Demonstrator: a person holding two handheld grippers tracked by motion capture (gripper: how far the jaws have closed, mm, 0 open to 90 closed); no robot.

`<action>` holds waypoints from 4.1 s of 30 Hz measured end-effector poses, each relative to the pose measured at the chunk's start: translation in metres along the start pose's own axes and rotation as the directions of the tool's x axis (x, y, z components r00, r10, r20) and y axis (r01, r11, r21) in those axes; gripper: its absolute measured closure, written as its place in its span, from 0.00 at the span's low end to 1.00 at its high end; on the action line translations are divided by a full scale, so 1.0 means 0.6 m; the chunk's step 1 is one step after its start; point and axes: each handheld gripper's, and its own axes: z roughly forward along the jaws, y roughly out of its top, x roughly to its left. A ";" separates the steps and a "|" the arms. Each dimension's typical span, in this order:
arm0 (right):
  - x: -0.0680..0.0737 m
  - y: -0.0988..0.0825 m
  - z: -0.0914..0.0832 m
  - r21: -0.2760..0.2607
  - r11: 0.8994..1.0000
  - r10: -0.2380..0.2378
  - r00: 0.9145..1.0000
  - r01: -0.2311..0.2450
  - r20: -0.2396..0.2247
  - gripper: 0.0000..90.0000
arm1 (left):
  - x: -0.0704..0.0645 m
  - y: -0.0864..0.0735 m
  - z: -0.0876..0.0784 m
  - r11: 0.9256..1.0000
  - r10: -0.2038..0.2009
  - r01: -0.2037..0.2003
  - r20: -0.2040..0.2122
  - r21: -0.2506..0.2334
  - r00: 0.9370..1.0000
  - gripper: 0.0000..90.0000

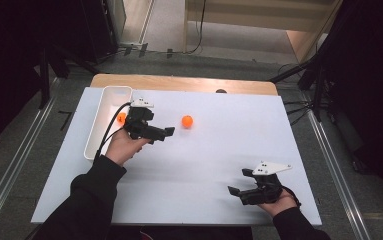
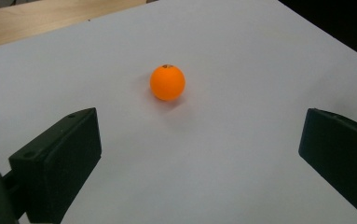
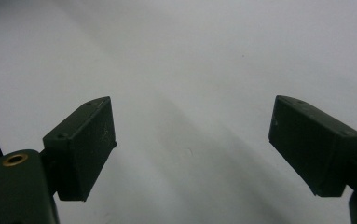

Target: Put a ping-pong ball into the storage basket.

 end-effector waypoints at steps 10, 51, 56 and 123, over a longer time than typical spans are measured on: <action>0.000 0.001 0.000 -0.002 1.000 0.001 1.000 -0.001 -0.002 0.15 | -0.008 0.010 0.025 1.000 0.023 -0.023 -0.034 -0.005 0.999 0.00; -0.002 0.002 0.000 -0.007 1.000 0.008 1.000 -0.008 -0.003 0.15 | -0.011 0.058 0.104 0.998 0.067 -0.067 -0.027 -0.002 0.997 0.00; -0.001 0.002 0.000 -0.008 1.000 0.007 1.000 -0.007 -0.005 0.15 | -0.008 0.066 0.113 0.998 0.064 -0.063 -0.036 0.017 0.997 0.00; -0.001 0.002 -0.002 -0.015 1.000 0.005 1.000 -0.006 -0.011 0.15 | 0.007 0.065 0.207 1.000 0.024 -0.021 -0.141 0.021 0.990 0.03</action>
